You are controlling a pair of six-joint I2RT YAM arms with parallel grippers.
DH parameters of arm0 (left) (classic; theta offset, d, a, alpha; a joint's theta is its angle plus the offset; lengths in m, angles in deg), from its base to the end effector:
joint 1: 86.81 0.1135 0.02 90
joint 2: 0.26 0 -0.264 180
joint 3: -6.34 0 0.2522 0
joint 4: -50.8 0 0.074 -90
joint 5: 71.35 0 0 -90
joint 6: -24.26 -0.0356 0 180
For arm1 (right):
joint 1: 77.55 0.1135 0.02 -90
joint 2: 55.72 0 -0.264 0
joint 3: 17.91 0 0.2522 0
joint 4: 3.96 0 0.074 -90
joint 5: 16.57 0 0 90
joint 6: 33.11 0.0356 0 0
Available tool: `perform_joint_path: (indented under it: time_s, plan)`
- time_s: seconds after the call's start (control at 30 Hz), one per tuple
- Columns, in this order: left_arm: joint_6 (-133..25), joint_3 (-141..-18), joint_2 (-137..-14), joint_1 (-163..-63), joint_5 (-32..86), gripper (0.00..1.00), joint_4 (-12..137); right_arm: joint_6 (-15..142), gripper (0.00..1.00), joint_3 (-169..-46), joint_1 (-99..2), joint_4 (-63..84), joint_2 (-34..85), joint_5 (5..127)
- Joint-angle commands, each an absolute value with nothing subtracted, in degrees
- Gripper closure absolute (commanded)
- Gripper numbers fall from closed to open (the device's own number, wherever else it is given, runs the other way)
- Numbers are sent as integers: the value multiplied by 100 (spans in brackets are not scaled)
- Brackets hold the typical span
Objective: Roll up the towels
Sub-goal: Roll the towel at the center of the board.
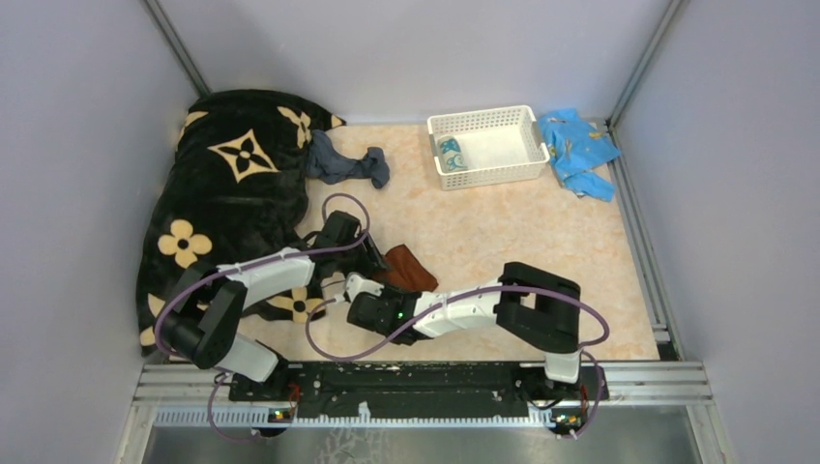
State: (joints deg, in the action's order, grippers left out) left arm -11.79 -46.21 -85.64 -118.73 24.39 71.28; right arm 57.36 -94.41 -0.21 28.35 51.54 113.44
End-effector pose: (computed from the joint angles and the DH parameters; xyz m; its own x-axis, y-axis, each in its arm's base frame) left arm 0.2324 -0.1490 0.1522 -0.8669 -0.4078 -0.2868 -0.2108 0.8212 -0.5303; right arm 0.1014 0.3471 0.1463 -0.2010 -0.8661 -0.4576 -0.6819 0.4591 -0.5695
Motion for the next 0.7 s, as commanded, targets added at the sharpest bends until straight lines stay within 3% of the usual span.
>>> perform_joint_path:
  time_s: [0.0, 0.1, 0.3, 0.5, 0.67]
  plan:
    - [-1351, -4634, -8569, -11907, 1854, 35, 7867, 6090, 80, -9006, -193, 2884, 4832, 9945]
    - [-1367, -4675, -8236, -11894, 1747, 28, 7969, 6176, 86, -8691, -538, 2525, 4366, 8851]
    - [-1373, -4433, -7289, -11846, 1655, 21, 8017, 6364, 88, -8221, -1609, 1705, 3681, 6161]
    - [-1202, -4014, -6616, -11836, 1939, 20, 7848, 7018, 87, -8150, -2918, 1047, 4259, 3413]
    - [-1035, -3632, -6488, -11836, 2219, 19, 7292, 7679, 88, -8088, -3436, 402, 4917, 2120]
